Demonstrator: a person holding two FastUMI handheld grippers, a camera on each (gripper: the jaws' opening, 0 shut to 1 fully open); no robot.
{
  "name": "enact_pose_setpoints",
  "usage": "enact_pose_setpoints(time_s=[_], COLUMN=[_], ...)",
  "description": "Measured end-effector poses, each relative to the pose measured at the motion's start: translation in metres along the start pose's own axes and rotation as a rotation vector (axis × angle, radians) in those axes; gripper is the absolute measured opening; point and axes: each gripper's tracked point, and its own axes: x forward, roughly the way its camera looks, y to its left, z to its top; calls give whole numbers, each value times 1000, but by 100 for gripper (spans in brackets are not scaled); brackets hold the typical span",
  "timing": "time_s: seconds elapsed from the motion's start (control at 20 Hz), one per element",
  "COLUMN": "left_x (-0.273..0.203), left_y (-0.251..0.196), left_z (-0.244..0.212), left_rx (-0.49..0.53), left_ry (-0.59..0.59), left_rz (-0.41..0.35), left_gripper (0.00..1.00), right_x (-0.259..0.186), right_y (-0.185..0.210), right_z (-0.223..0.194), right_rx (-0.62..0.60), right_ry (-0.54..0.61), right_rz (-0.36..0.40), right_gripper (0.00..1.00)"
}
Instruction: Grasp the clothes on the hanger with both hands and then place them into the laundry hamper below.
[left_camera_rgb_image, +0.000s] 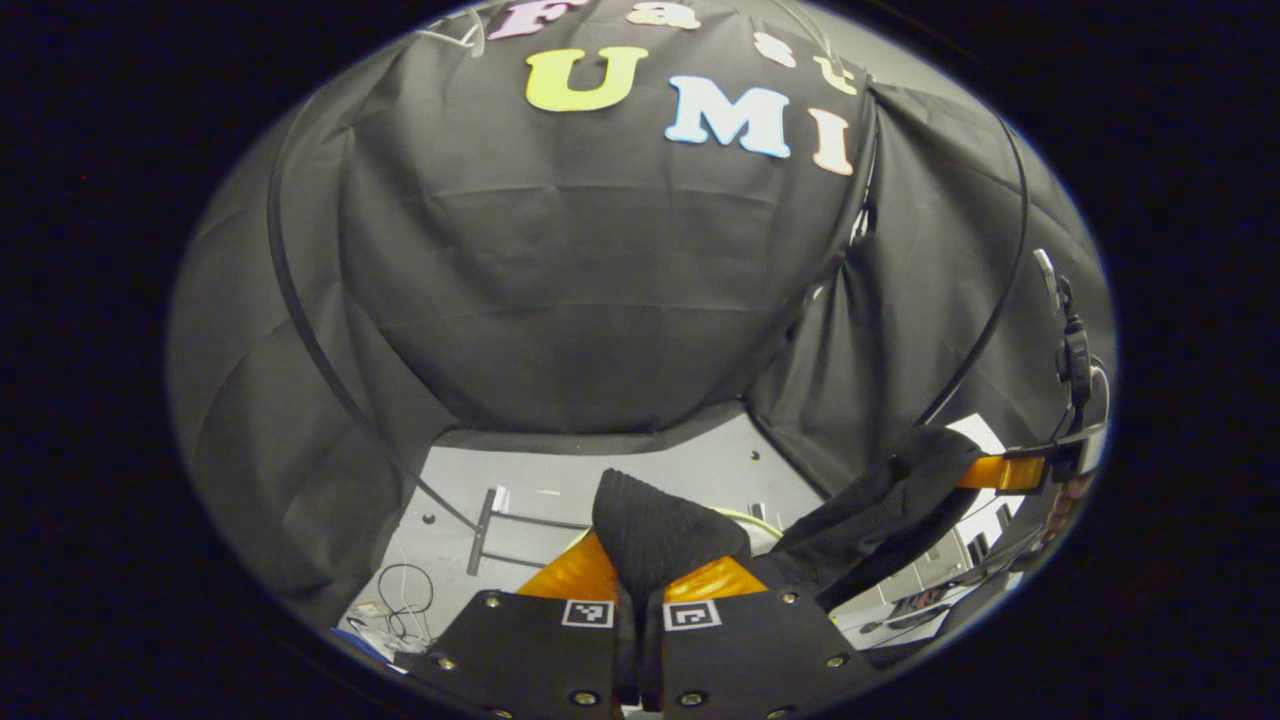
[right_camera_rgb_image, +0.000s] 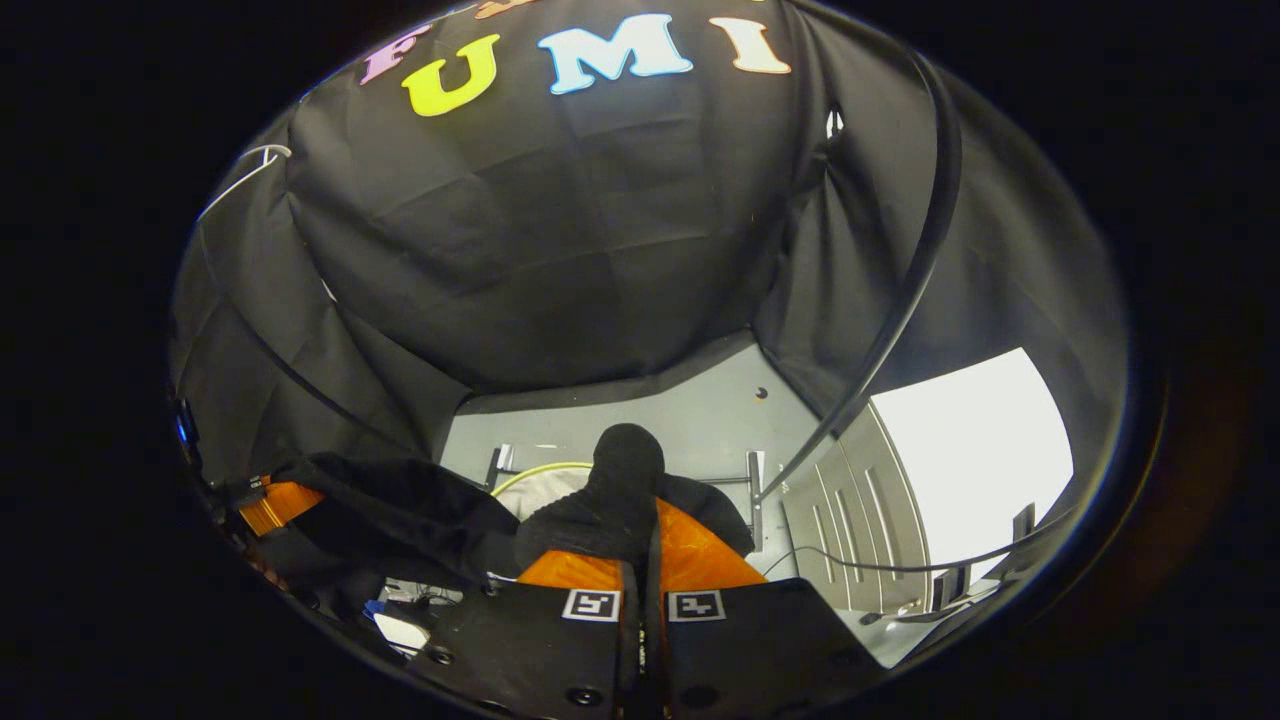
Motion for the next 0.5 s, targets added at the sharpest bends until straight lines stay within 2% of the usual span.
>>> enact_pose_setpoints(time_s=[0.2,0.25,0.3,0.4,0.5], left_x=[8,8,9,11,15], left_y=[-5,-5,-4,-4,-2], left_z=[-7,-7,-8,-13,-19], left_rx=[14,13,11,8,7], left_ry=[27,25,24,29,46], left_rz=[-7,-7,-7,-9,0], left_gripper=[3,3,3,4,4], right_x=[5,8,10,13,16], right_y=[-1,2,5,9,12], right_z=[-10,-12,-10,-9,-10], right_rx=[-2,0,4,8,2], right_ry=[19,23,25,30,36], right_rz=[-13,-12,-11,-11,-8], right_gripper=[1,5,1,1,5])
